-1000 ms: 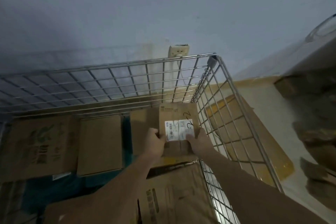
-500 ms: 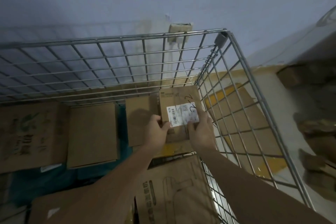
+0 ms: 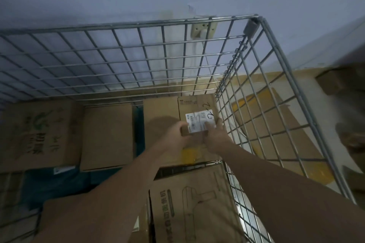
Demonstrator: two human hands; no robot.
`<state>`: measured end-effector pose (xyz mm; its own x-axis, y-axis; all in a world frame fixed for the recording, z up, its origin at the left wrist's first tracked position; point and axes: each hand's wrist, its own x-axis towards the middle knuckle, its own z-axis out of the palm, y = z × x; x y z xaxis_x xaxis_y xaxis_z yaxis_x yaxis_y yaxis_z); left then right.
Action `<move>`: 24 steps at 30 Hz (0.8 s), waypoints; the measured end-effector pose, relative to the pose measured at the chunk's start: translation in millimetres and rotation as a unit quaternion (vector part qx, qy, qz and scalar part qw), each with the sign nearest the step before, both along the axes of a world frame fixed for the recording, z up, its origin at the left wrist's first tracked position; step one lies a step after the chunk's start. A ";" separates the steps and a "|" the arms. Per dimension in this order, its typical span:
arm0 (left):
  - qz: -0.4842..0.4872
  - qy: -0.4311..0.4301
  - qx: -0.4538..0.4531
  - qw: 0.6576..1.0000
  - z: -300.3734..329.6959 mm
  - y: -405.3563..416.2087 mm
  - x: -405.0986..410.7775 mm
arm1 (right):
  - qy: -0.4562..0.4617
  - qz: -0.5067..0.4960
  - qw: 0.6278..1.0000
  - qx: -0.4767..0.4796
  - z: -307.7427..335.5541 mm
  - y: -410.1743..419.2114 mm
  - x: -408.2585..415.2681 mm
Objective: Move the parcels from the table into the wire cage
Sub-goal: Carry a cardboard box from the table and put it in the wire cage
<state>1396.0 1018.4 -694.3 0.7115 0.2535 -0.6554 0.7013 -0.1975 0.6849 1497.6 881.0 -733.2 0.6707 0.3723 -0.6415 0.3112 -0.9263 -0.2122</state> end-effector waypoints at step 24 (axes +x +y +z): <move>0.163 -0.010 0.611 0.775 885.8 21.4 -316.0 | -0.252 0.447 0.811 0.280 916.6 101.2 -177.4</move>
<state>1080.0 1039.8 191.5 0.4855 0.8446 0.2255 0.8424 -0.5210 0.1375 1320.2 982.2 183.4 0.0973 0.9929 0.0684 0.9836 -0.0854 -0.1591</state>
